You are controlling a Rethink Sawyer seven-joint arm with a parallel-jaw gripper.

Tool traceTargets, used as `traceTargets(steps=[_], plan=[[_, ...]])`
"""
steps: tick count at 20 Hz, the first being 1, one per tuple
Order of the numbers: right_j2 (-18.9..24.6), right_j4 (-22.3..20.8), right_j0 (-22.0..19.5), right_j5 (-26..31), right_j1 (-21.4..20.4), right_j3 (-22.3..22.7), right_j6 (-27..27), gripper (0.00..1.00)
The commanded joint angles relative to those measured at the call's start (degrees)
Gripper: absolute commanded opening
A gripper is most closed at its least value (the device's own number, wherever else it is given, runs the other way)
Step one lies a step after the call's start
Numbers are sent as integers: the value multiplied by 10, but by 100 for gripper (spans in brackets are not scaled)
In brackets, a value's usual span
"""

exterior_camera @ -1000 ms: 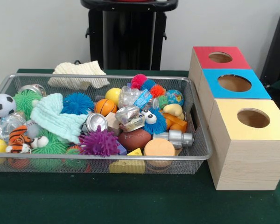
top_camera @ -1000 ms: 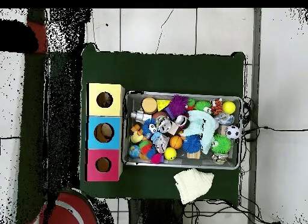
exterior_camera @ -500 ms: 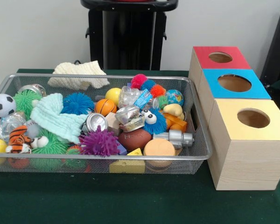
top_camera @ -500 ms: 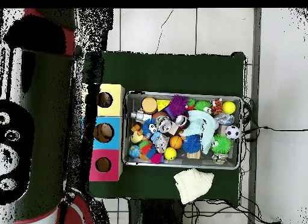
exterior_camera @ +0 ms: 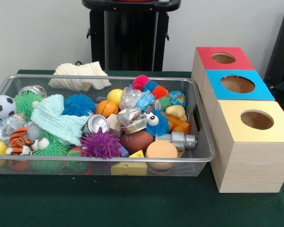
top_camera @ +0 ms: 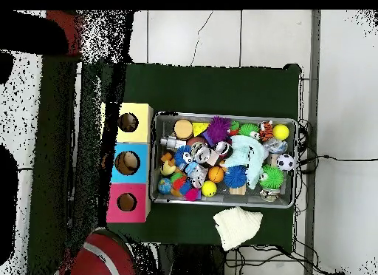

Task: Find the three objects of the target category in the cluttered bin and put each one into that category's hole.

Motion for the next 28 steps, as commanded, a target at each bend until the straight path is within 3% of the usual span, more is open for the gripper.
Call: traceTargets(steps=[1, 3, 7, 12, 14, 16, 18, 20, 23, 24, 26, 27, 28], plan=[[-336, 172, -33, 224, -122, -68, 158, 0], [-356, 184, -32, 190, -122, -62, 119, 0], [-321, 168, -20, 92, -90, -51, 111, 0], [-310, 176, -14, 82, -70, -49, 115, 0], [-300, 189, -17, 43, -70, -56, 25, 0], [-308, 216, -26, 7, -75, -67, -129, 0], [-323, 255, -35, 0, -79, -75, -246, 0], [-332, 281, -39, -7, -80, -78, -284, 0], [-328, 301, -40, -20, -74, -80, -234, 0], [-327, 300, -38, -14, -73, -77, -169, 0], [-329, 288, -28, 11, -69, -66, 36, 0], [-340, 277, -23, 14, -71, -59, 86, 0], [-356, 265, -19, 14, -74, -52, 101, 0]])
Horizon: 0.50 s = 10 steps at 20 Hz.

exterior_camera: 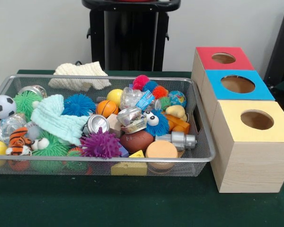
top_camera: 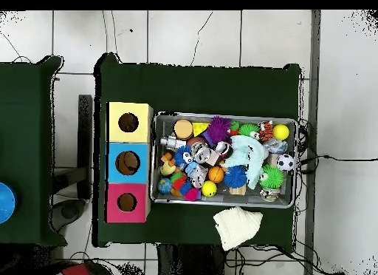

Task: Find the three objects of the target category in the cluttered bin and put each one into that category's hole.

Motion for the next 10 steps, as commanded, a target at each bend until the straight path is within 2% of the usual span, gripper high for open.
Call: traceTargets(steps=[1, 3, 6, 10], plan=[[-103, -18, -3, 10, 21, -46, 155, 0], [-103, -24, -2, 12, 22, -44, 162, 0], [-103, -7, -4, 37, 21, -47, 200, 0], [-117, -2, -1, 36, 14, -46, 198, 0]])
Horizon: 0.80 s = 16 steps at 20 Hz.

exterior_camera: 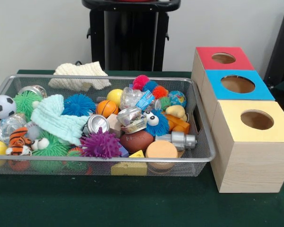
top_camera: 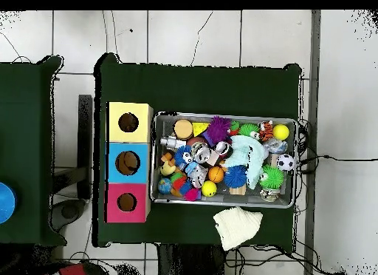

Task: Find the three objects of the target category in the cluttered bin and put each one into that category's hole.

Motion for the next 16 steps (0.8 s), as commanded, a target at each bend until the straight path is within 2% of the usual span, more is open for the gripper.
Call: traceTargets(steps=[1, 3, 6, 8, 11, 13, 16], plan=[[-74, -4, -6, 26, 16, -46, 154, 0], [-65, -18, -6, 4, 24, -42, 143, 0], [-9, -60, -4, -37, 60, -28, 121, 0], [24, -104, 5, -55, 86, -6, 109, 0], [102, -177, 36, -103, 145, 68, 74, 0], [162, -223, 68, -143, 188, 141, 34, 0], [226, -264, 95, -178, 216, 193, 0, 0]])
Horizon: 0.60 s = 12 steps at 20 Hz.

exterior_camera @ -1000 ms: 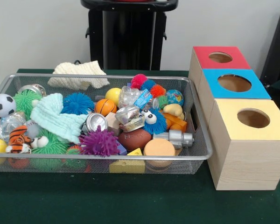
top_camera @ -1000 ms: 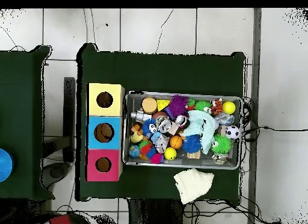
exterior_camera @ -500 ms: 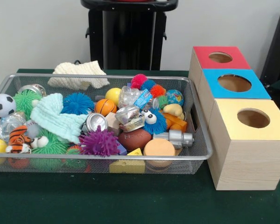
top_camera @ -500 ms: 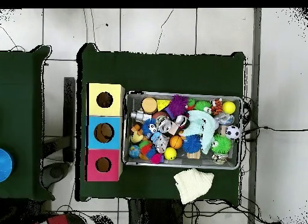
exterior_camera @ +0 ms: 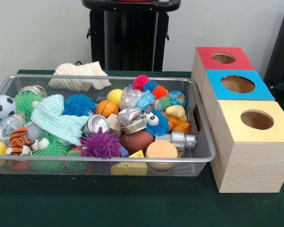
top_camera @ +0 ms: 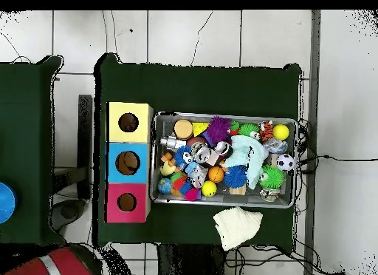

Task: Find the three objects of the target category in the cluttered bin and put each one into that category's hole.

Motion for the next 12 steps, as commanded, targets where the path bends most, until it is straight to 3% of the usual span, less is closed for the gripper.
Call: traceTargets(steps=[1, 5, 12], plan=[[165, -147, 47, -117, 138, 118, -18, 0], [224, -188, 62, -154, 140, 128, -40, 0], [277, -253, 67, -189, 120, 94, -20, 0]])
